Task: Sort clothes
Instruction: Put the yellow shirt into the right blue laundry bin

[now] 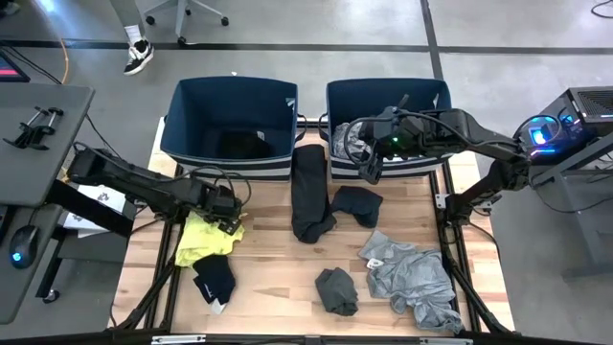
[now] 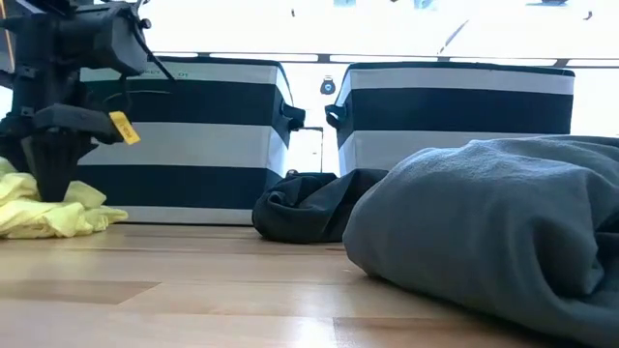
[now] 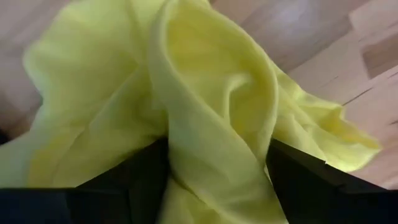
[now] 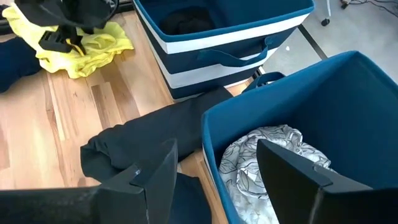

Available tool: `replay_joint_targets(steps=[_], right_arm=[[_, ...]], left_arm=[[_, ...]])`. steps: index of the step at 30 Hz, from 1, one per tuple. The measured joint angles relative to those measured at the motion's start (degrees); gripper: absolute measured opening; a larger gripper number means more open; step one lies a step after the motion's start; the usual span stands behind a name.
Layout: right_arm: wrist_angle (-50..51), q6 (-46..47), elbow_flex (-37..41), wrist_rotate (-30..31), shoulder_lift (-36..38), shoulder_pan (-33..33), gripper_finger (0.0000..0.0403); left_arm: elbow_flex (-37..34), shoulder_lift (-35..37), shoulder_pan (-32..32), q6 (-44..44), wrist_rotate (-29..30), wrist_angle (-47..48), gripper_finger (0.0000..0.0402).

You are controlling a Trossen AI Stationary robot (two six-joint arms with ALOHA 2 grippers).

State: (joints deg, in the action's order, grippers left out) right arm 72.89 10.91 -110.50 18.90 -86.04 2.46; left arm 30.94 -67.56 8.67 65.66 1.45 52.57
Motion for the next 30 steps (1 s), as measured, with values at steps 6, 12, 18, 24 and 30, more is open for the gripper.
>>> replay_joint_targets(steps=[6, 12, 18, 24, 30], right_arm=[[-0.07, 1.16, 0.00, 0.00, -0.15, 0.00, 0.0209], [-4.82, 1.15, 2.91, -0.63, -0.55, 0.00, 0.0209], [-14.20, 1.28, 8.55, -5.64, -0.66, 1.55, 0.0213], [-21.50, 1.28, 9.22, -14.55, -0.66, 4.13, 0.0255], [-30.19, -2.27, 9.22, -22.33, -1.23, 4.69, 0.0312]], left_arm=[[-0.25, -2.97, -0.02, -9.94, 1.56, -1.79, 0.0150], [0.88, -2.46, -1.34, -14.99, 0.72, -3.32, 0.0016], [14.75, 0.31, -1.90, -22.81, -1.49, 3.17, 0.0005], [32.75, 2.27, -1.90, -35.28, -0.98, 2.63, 0.0003], [45.98, 1.96, -2.08, -47.44, 2.86, -10.35, 0.0001]])
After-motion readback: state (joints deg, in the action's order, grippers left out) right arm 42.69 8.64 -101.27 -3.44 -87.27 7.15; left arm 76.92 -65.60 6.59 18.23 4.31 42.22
